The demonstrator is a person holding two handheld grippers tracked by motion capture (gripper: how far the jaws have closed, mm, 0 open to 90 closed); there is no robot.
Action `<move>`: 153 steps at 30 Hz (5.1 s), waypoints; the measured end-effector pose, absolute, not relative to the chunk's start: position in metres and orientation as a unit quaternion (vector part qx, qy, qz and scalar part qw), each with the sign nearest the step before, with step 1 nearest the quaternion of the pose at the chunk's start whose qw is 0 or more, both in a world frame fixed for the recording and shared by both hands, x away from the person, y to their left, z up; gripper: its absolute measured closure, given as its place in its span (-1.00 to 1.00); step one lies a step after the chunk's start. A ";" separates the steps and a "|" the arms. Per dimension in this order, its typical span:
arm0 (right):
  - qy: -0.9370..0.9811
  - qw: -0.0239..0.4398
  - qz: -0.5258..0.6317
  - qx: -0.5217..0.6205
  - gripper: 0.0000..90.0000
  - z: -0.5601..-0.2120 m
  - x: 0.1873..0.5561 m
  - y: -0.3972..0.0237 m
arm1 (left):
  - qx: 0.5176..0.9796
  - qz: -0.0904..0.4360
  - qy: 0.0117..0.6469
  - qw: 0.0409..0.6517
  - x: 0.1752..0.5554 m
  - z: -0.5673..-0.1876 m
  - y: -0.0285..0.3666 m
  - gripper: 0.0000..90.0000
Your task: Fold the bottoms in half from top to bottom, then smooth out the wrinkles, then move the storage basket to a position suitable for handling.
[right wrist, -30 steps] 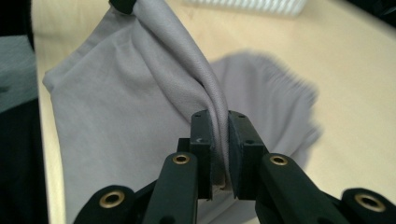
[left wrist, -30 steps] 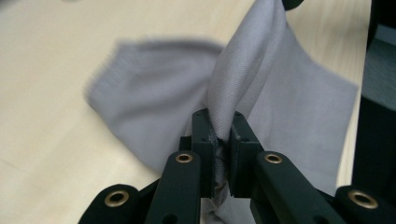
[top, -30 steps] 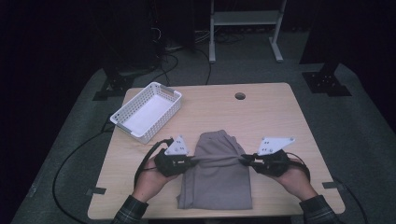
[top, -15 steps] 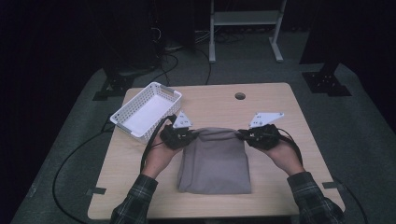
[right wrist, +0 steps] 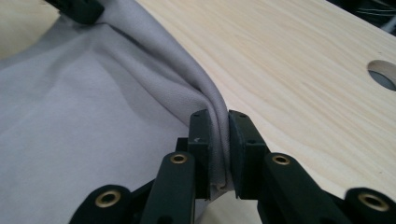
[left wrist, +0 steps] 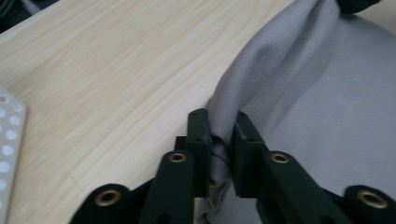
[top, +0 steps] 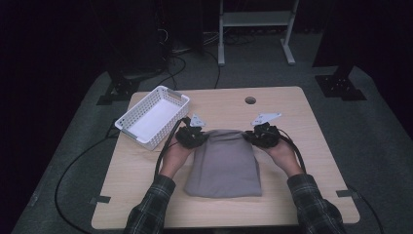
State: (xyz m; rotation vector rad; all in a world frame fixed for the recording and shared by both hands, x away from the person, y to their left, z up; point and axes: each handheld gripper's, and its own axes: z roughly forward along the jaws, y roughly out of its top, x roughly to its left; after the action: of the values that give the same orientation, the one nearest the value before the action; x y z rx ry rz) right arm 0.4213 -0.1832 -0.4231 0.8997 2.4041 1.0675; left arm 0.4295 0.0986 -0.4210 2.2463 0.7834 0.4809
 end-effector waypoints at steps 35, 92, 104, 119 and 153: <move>0.869 0.129 0.369 0.303 -0.54 -0.449 0.378 -0.093 | 0.867 0.146 0.327 0.348 0.353 -0.445 0.164 -0.72; 0.820 0.175 0.378 0.392 -0.58 -0.483 0.329 -0.246 | 0.867 0.140 0.314 0.361 0.317 -0.484 0.204 -1.00; 0.806 0.184 0.374 0.419 -0.58 -0.483 0.316 -0.286 | 0.867 0.141 0.315 0.359 0.318 -0.484 0.203 -1.00; 0.806 0.186 0.374 0.421 -0.58 -0.483 0.316 -0.290 | 0.848 0.159 0.329 0.385 0.334 -0.433 0.200 -0.90; 0.805 0.179 0.377 0.422 -0.58 -0.483 0.317 -0.291 | 0.820 0.230 0.411 0.326 0.445 -0.399 0.230 0.16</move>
State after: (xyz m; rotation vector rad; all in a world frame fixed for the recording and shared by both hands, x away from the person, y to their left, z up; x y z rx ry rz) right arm 0.3166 -0.2909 -0.4831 1.1936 2.2756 1.0661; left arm 0.4450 0.2298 -0.3989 2.1488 1.0775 0.6034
